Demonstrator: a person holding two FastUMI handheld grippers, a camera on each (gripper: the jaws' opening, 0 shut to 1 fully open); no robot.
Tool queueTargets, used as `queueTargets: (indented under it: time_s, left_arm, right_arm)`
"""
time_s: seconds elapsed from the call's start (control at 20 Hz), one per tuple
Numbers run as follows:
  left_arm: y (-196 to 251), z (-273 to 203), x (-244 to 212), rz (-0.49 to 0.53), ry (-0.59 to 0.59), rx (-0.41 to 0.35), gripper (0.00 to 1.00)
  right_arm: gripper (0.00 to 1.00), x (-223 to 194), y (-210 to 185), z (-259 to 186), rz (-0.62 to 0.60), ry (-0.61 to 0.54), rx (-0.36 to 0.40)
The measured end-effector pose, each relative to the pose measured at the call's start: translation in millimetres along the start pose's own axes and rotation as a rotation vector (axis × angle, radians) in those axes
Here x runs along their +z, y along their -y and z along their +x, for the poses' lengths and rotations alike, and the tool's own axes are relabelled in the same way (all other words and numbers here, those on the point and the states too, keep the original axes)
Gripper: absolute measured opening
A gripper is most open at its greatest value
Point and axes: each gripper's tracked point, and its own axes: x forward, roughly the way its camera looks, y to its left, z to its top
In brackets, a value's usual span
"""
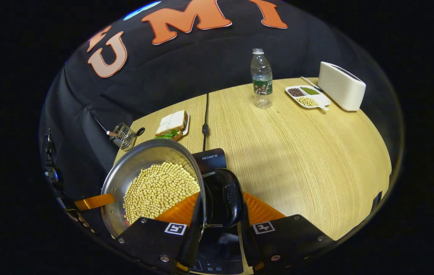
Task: First push the handle of the pot to place it horizontally, then grasp the pot with both hands and set it on the induction cooktop.
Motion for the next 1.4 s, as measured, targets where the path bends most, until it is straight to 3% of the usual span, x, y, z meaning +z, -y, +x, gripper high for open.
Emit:
queueTargets:
  time_s: [0.15, 0.25, 0.3, 0.35, 0.4, 0.5, 0.75, 1.05, 1.25, 1.4]
  left_arm:
    - [2.3, -1.4, -5.7, 0.011, 0.002, -0.003, 0.5]
    - [1.2, -3.2, -3.0, 0.033, 0.033, 0.008, 0.55]
    - [2.6, -8.2, -3.6, 0.036, 0.037, 0.009, 0.57]
    - [0.6, -11.8, 3.2, 0.035, 0.068, 0.024, 0.62]
    - [0.5, -14.0, 9.2, 0.039, 0.105, 0.032, 0.65]
    - [-7.4, -32.1, 26.7, 0.045, 0.175, 0.07, 1.0]
    - [-12.2, -112.1, 89.9, 0.075, 0.395, 0.125, 0.98]
    - [2.6, -242.9, 175.6, 0.134, 0.696, 0.161, 0.98]
    - [13.9, -336.4, 218.1, 0.215, 0.901, 0.239, 0.97]
    - [30.4, -401.4, 236.8, 0.193, 0.998, 0.222, 0.97]
  right_arm:
    - [0.52, -4.7, 1.6, -2.4, -0.001, -0.005, -0.009]
    - [0.58, -3.0, 2.8, -5.3, 0.001, 0.012, -0.002]
    - [0.53, 4.1, 1.6, -9.0, 0.005, 0.033, 0.009]
    - [0.55, 10.9, 1.5, -9.9, 0.009, 0.053, 0.02]
    - [0.75, 16.9, 5.0, -14.0, 0.005, 0.069, 0.014]
    - [0.95, 35.1, 14.1, -24.8, -0.015, 0.111, -0.003]
    - [0.95, 108.3, 28.2, -81.2, -0.031, 0.306, -0.007]
    - [0.95, 205.0, 37.0, -195.3, -0.128, 0.598, -0.03]
    - [0.95, 243.0, 41.9, -270.9, -0.192, 0.729, -0.071]
    - [0.95, 260.3, 47.1, -312.5, -0.174, 0.81, -0.074]
